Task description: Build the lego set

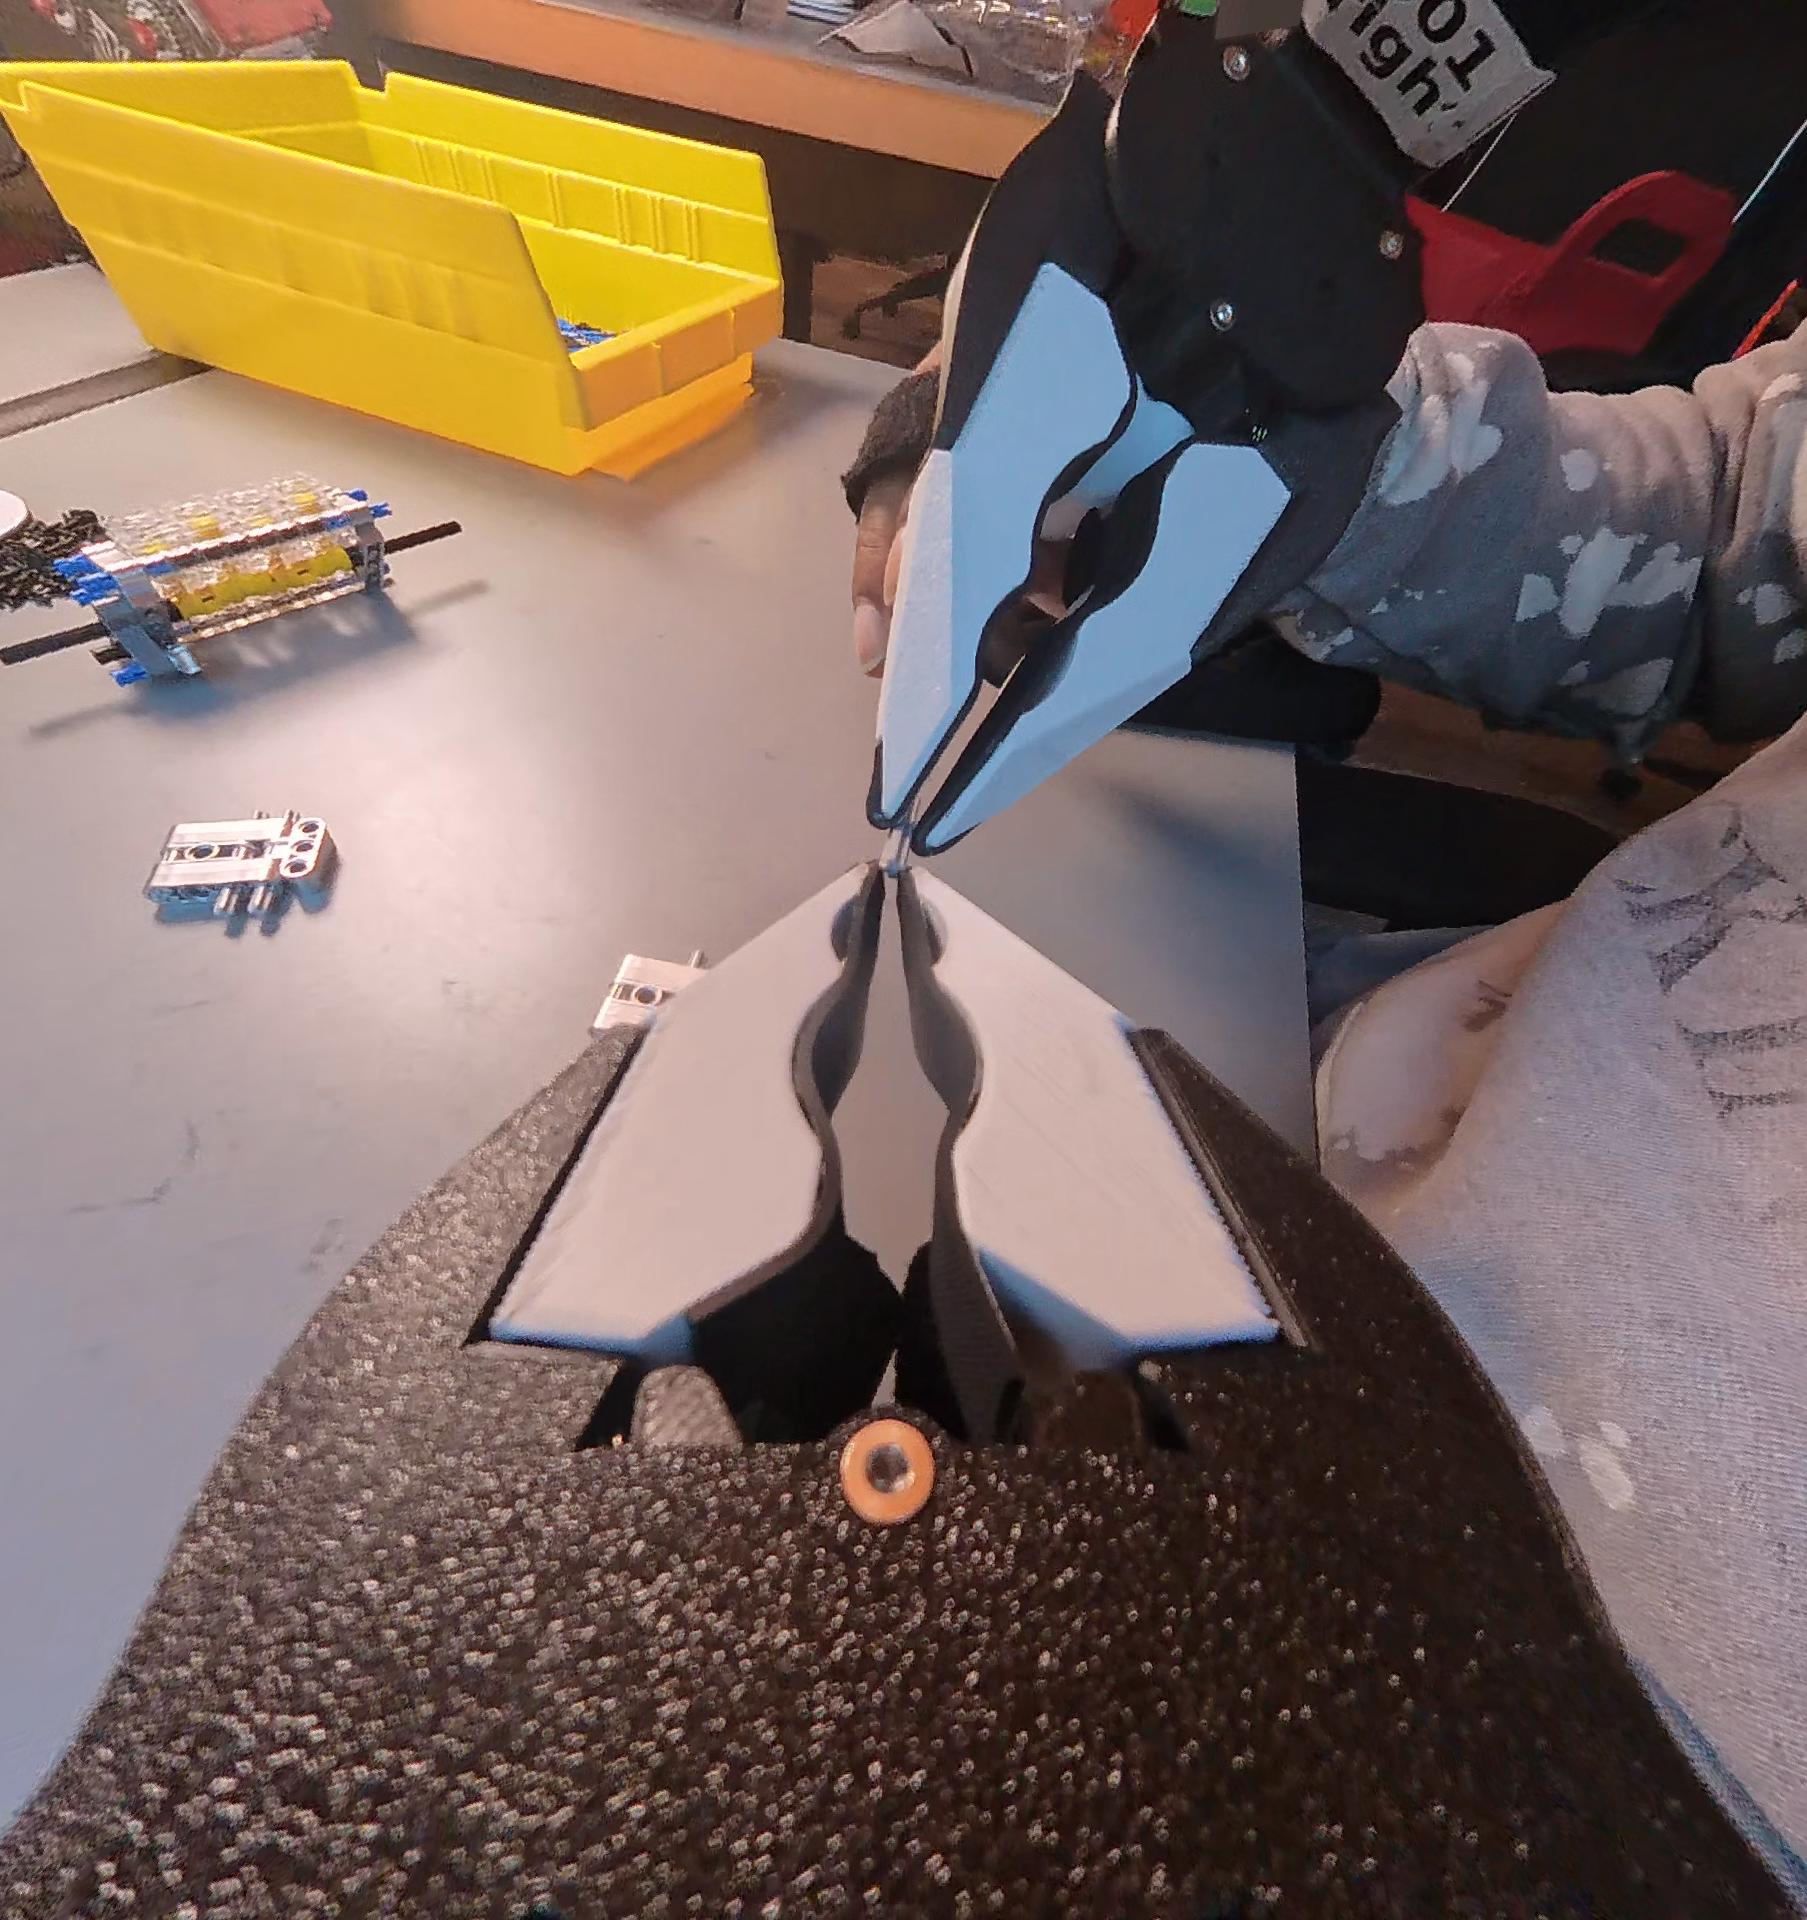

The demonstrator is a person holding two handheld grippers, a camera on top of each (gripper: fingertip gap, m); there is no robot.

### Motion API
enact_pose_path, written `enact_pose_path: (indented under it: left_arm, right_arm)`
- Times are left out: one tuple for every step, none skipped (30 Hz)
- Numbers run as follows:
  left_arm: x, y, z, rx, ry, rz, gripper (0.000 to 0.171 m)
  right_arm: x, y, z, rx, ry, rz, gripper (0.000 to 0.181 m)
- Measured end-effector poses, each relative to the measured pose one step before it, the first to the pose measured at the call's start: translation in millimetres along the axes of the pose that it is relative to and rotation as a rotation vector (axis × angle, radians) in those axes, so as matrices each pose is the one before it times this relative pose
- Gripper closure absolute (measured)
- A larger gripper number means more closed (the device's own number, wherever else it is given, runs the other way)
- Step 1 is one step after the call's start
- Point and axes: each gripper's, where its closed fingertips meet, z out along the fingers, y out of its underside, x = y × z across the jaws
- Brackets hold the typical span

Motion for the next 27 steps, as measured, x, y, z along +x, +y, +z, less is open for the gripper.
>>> enact_pose_path:
  left_arm:
    - [-0.64, 2.14, -0.25, -0.00576, 0.0016, -0.0082, 0.171]
    - [0.29, 2.29, -0.44, -0.00710, 0.0117, -0.0154, 0.169]
    - [0.24, 1.16, -0.56, -0.00077, 0.0123, -0.0187, 0.161]
    - [-0.50, 0.04, -0.48, 0.00537, 0.0049, -0.0158, 0.155]
    - [-0.66, -0.48, -0.45, 0.00566, 0.0005, -0.0082, 0.154]
    - [-0.94, -0.55, -0.04, 0.00218, -0.0042, -0.0012, 0.155]
    - [-1.39, 0.13, 0.37, -0.00368, -0.0086, 0.0043, 0.159]
    - [-0.74, 1.11, 0.58, -0.01008, -0.0045, 0.0101, 0.166]
    - [0.18, 1.52, 0.96, -0.01190, 0.0009, 0.0085, 0.167]
    - [-0.07, 0.82, 0.57, -0.00658, 0.0004, 0.0042, 0.168]
    - [0.17, -0.03, -0.11, 0.00005, 0.0036, -0.0002, 0.169]
    - [0.28, -0.71, -0.61, 0.00432, 0.0043, -0.0027, 0.169]
    - [-0.31, -0.71, -0.53, 0.00499, 0.0003, -0.0023, 0.169]
    - [-1.29, 0.19, 0.00, -0.00034, -0.0072, -0.0004, 0.169]
    - [-3.13, 1.39, 0.08, -0.00879, -0.0195, 0.0050, 0.169]
    - [-5.74, 3.37, -0.20, -0.02153, -0.0370, 0.0141, 0.169]
    - [-6.75, 4.49, -0.52, -0.02666, -0.0411, 0.0172, 0.169]
    - [-6.04, 4.33, -0.80, -0.02415, -0.0328, 0.0088, 0.169]
    - [-6.13, 3.89, -0.61, -0.02036, -0.0304, -0.0017, 0.169]
    - [-6.62, 3.44, -0.14, -0.01752, -0.0314, -0.0065, 0.169]
    - [-6.88, 2.71, 0.22, -0.01329, -0.0323, -0.0060, 0.169]
    - [-6.69, 2.33, 0.64, -0.01354, -0.0318, -0.0031, 0.169]
    - [-7.35, 2.52, 1.10, -0.01788, -0.0369, 0.0007, 0.169]
    - [-8.45, 2.47, 1.43, -0.01958, -0.0449, 0.0040, 0.169]
    - [-7.60, 2.23, 2.04, -0.01713, -0.0410, 0.0063, 0.168]
    - [-7.10, 1.92, 2.67, -0.01259, -0.0372, 0.0004, 0.167]
    - [-5.39, 1.63, 2.75, -0.01076, -0.0277, -0.0069, 0.155]
  right_arm:
    - [0.00, 1.60, 0.72, -0.0089, 0.0033, -0.0010, 0.180]
    - [-0.36, 2.12, 0.60, -0.0087, 0.0005, -0.0005, 0.180]
    - [-0.37, 2.15, 0.69, -0.0084, -0.0008, 0.0034, 0.180]
    - [-0.29, 1.59, 0.88, -0.0050, 0.0005, 0.0021, 0.180]
    - [-1.00, 1.37, 1.26, -0.0057, -0.0024, 0.0000, 0.180]
    - [-1.46, 1.09, 1.68, -0.0077, -0.0036, -0.0050, 0.180]
    - [-0.96, 0.24, 1.76, -0.0046, 0.0005, -0.0087, 0.180]
    - [-0.86, -1.14, 1.40, 0.0022, -0.0011, -0.0054, 0.180]
    - [0.21, -1.01, 0.94, 0.0017, 0.0022, -0.0013, 0.180]
    - [0.74, 0.01, 0.47, -0.0025, 0.0035, -0.0059, 0.180]
    - [0.79, 0.16, 0.08, -0.0008, 0.0028, -0.0023, 0.180]
    - [0.46, -0.72, -0.36, 0.0066, 0.0008, 0.0040, 0.180]
    - [0.73, -0.76, -0.21, 0.0085, 0.0043, 0.0064, 0.180]
    - [1.26, 0.22, 0.04, 0.0038, 0.0083, 0.0081, 0.180]
    - [2.04, 1.98, 0.39, -0.0053, 0.0131, 0.0124, 0.180]
    - [3.40, 2.89, -0.49, -0.0058, 0.0221, 0.0129, 0.181]
    - [4.41, 4.19, -1.51, -0.0081, 0.0243, 0.0168, 0.181]
    - [3.56, 5.66, -2.18, -0.0139, 0.0151, 0.0248, 0.181]
    - [2.14, 5.64, -2.51, -0.0104, 0.0085, 0.0249, 0.181]
    - [1.33, 5.44, -2.13, -0.0075, 0.0098, 0.0219, 0.181]
    - [0.48, 6.05, -1.42, -0.0137, 0.0085, 0.0202, 0.181]
    - [-0.79, 6.79, -0.64, -0.0214, 0.0054, 0.0146, 0.181]
    - [-0.87, 6.09, -0.45, -0.0192, 0.0082, 0.0073, 0.181]
    - [-1.03, 4.92, -0.38, -0.0139, 0.0098, 0.0053, 0.181]
    - [-1.29, 4.08, -0.58, -0.0105, 0.0060, 0.0078, 0.179]
    - [-1.05, 3.47, -0.78, -0.0073, 0.0038, 0.0117, 0.178]
    - [0.12, 2.58, -1.05, -0.0039, 0.0083, 0.0113, 0.178]
